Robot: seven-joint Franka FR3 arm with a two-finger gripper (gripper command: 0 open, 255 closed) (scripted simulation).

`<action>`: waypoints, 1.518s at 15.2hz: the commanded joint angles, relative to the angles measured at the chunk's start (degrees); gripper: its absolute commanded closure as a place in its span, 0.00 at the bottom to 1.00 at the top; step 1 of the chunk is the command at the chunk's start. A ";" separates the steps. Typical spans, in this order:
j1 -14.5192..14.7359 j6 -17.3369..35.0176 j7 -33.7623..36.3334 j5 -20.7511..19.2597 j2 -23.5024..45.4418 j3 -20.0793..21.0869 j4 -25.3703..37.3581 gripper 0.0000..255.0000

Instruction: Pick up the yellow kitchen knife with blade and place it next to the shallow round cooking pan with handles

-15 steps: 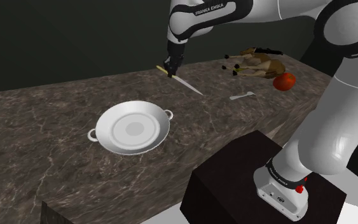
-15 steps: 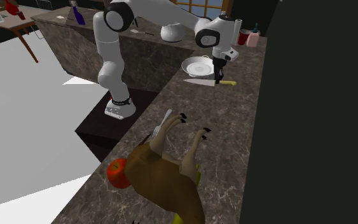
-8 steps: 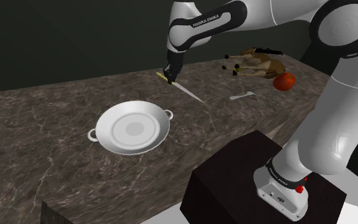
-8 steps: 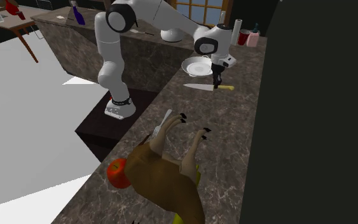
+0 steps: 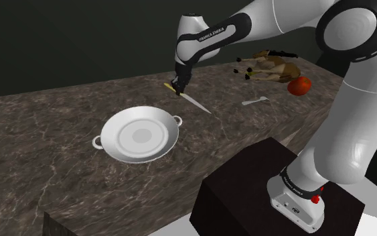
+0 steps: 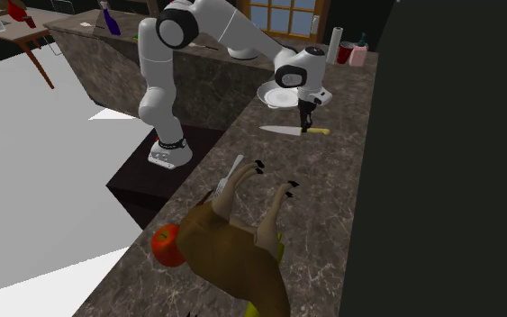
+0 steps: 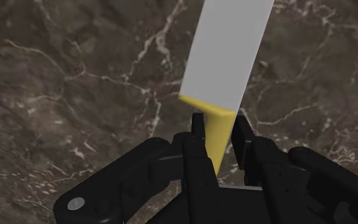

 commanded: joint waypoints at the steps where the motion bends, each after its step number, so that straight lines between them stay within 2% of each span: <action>1: -0.05 1.01 -0.13 0.09 0.53 0.01 -0.46 1.00; 8: -0.05 1.01 -0.13 0.09 0.54 0.01 -0.45 1.00; 9: -0.05 1.01 -0.13 0.09 0.54 0.01 -0.45 0.00; 14: -0.05 1.01 -0.13 0.09 0.54 0.01 -0.45 0.00; 18: -0.06 -5.26 0.14 -0.32 -3.19 -0.16 2.10 0.00; 23: -0.06 -5.26 0.14 -0.32 -3.19 -0.16 2.10 0.00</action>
